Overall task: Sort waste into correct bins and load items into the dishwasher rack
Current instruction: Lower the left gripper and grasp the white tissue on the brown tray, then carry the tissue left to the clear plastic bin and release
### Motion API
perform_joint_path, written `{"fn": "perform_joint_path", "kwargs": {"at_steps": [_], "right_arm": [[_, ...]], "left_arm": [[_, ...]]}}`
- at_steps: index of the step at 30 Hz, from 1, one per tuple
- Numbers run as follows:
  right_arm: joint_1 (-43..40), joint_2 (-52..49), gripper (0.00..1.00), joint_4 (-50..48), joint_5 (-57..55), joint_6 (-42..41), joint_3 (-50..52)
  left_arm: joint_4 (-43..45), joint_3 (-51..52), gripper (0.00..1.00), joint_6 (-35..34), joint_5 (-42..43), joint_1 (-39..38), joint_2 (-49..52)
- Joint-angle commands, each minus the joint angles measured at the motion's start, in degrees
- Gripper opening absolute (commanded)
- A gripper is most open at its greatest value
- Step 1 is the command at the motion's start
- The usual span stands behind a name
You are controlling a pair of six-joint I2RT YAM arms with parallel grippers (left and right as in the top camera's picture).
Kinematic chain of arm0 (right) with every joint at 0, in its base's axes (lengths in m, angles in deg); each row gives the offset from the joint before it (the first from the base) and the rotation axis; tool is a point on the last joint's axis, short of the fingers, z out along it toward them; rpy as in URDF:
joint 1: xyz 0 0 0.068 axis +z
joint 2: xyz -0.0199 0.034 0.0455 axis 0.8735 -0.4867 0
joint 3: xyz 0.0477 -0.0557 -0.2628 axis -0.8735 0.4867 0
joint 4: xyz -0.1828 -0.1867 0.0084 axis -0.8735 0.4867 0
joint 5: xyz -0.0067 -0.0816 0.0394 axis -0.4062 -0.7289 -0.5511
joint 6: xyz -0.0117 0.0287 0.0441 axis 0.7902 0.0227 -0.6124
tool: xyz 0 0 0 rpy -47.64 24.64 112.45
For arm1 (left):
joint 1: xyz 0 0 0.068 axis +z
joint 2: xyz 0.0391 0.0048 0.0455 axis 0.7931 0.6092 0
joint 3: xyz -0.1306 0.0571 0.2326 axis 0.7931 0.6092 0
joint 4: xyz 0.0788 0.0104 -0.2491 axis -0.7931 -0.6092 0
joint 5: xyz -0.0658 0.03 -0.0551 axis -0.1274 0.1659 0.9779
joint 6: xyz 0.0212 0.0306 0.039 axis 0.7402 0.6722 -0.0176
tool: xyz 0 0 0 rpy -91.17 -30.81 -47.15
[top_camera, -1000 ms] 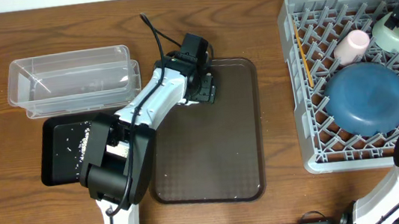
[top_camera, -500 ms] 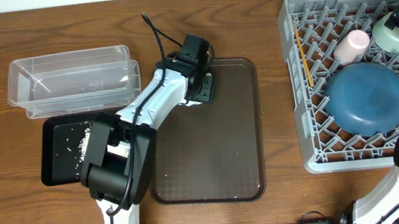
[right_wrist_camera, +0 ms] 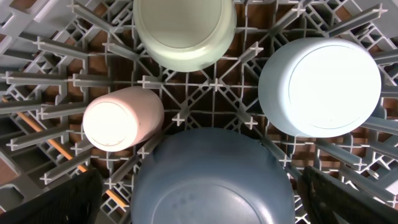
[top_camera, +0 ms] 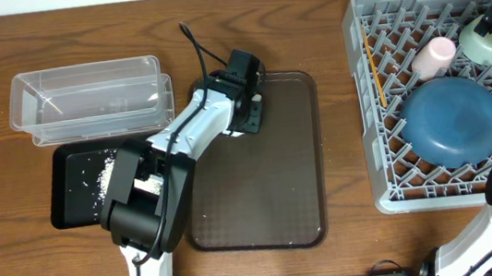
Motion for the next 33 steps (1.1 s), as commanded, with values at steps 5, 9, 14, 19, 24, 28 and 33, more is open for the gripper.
{"fn": "perform_joint_path", "kwargs": {"at_steps": [5, 9, 14, 19, 24, 28, 33], "right_arm": [[-0.70, 0.35, 0.99, 0.02, -0.15, -0.74, 0.04], [-0.70, 0.35, 0.99, 0.02, -0.15, -0.74, 0.04], [-0.66, 0.35, 0.99, 0.02, -0.15, -0.74, 0.04], [-0.70, 0.35, 0.99, 0.04, -0.13, -0.74, 0.04], [-0.68, 0.35, 0.99, 0.02, -0.15, -0.74, 0.04], [-0.70, 0.35, 0.99, 0.02, -0.15, -0.74, 0.04], [-0.70, 0.35, 0.99, 0.02, -0.13, -0.74, 0.04]], "left_arm": [[-0.31, -0.70, 0.06, -0.85, -0.61, -0.35, -1.09], [-0.15, -1.14, 0.07, -4.02, -0.68, -0.26, -7.21], [1.09, -1.14, 0.06, -5.95, -1.97, 1.22, -17.18], [1.38, -1.14, 0.06, -11.56, -9.05, 6.49, -24.00], [1.33, -1.05, 0.06, -18.49, -9.77, 15.04, -24.48], [1.38, -1.05, 0.06, -24.52, -9.77, 21.66, -22.62], [2.47, -1.05, 0.17, -28.70, -9.75, 28.68, -19.98]]}}
